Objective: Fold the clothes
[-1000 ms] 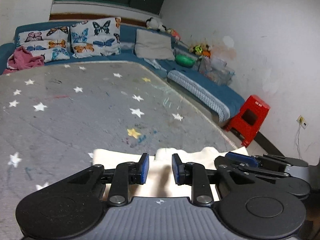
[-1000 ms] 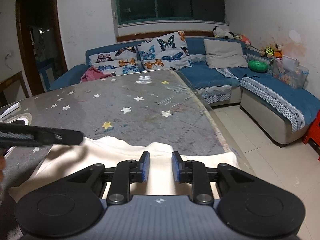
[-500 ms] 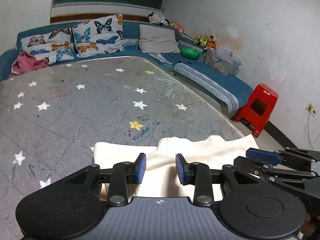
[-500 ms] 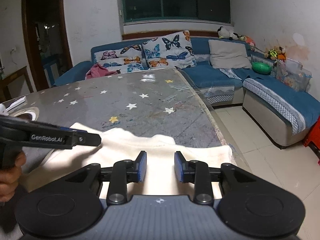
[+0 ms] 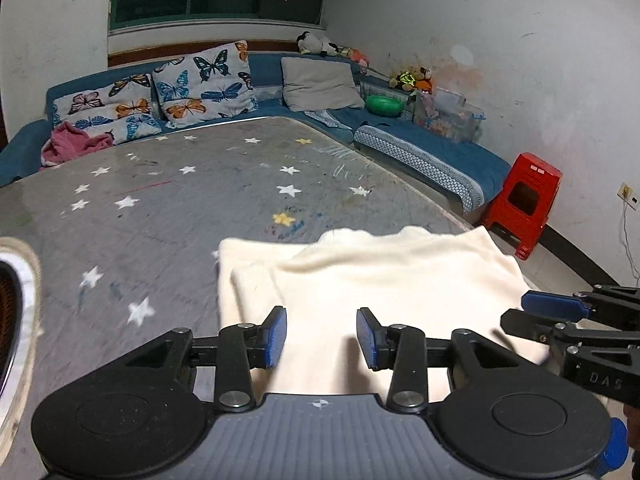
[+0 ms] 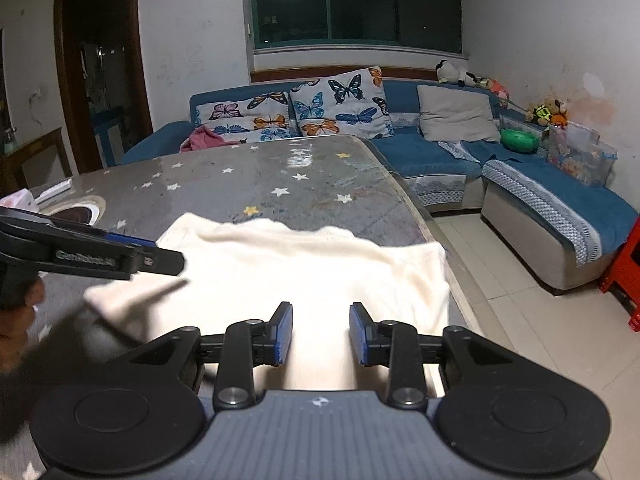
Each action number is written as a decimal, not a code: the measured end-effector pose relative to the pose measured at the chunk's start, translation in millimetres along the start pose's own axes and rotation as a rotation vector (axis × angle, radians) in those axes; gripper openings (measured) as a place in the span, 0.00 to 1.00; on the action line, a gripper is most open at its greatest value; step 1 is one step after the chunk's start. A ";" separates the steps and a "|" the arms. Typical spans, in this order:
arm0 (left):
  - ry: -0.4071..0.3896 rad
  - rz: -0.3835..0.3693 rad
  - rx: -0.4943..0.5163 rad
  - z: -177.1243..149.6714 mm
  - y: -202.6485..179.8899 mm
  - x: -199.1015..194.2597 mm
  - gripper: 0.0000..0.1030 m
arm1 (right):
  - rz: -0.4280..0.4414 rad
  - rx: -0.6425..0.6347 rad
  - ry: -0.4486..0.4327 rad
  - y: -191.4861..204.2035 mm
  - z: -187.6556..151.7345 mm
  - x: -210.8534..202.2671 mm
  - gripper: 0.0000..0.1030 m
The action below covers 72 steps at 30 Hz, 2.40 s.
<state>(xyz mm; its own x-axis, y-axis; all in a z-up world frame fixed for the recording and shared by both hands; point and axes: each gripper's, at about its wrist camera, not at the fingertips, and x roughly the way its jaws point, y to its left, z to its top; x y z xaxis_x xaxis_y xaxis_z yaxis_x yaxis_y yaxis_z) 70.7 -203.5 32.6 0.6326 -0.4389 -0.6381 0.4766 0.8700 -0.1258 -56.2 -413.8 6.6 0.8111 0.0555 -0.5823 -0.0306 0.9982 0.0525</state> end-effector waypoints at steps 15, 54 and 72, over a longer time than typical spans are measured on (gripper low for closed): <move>0.010 0.021 -0.044 -25.5 11.8 -16.6 0.47 | -0.046 -0.011 0.011 1.7 -22.7 -14.9 0.34; 0.050 0.074 -0.122 -73.6 5.4 -92.3 1.00 | -0.071 0.069 -0.026 52.0 -40.1 -61.2 0.94; 0.076 0.091 -0.106 -92.4 -4.3 -114.5 1.00 | -0.076 0.054 -0.038 71.6 -54.3 -79.0 1.00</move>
<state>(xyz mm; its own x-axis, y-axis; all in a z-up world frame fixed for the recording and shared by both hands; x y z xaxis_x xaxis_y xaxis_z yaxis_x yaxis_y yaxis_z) -60.2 -136.2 36.1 0.6204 -0.3422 -0.7057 0.3498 0.9261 -0.1415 -154.2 -345.4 12.4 0.8313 -0.0226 -0.5553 0.0628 0.9966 0.0534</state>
